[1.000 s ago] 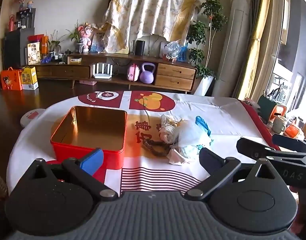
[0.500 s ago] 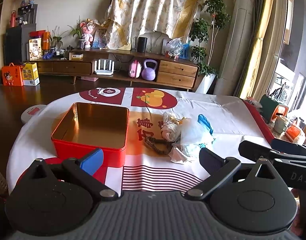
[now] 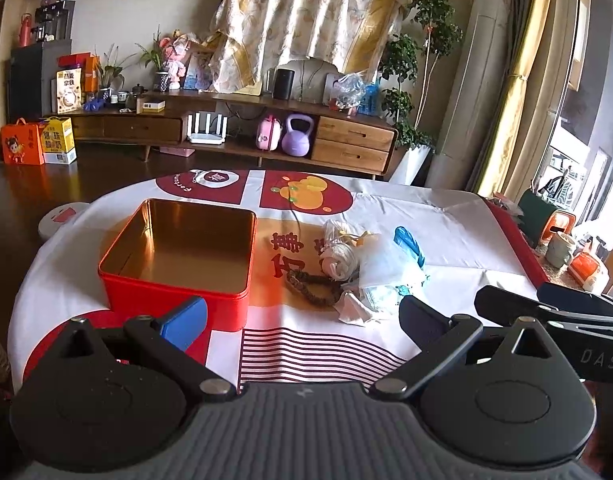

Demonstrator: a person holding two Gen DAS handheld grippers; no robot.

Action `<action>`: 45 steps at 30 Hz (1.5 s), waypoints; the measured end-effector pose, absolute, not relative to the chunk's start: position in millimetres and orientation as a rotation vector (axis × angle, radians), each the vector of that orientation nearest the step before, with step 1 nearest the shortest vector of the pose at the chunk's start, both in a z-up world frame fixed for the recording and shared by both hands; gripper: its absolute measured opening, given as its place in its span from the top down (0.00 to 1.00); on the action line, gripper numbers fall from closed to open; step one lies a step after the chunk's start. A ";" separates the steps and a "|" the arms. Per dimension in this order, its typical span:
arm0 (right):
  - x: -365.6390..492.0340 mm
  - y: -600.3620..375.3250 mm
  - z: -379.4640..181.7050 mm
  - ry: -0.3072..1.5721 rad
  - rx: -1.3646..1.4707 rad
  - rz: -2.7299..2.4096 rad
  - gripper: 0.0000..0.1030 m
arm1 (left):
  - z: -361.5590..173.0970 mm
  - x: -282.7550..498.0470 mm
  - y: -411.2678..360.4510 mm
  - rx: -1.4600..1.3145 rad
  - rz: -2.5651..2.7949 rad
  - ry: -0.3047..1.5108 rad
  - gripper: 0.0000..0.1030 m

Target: Organize soft objects

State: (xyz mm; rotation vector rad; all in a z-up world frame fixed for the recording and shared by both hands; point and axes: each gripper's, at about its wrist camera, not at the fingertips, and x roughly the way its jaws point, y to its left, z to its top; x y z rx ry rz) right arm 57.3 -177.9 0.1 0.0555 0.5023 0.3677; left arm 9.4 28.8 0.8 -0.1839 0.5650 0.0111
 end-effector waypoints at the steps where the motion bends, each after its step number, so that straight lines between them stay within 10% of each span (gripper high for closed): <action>1: 57.5 -178.1 -0.2 0.502 0.058 0.369 0.00 | 0.8 9.2 29.4 -0.185 0.009 0.563 0.00; 45: 64.8 -180.4 -1.5 0.523 0.052 0.366 0.02 | -3.0 22.5 25.3 -0.186 -0.021 0.577 0.00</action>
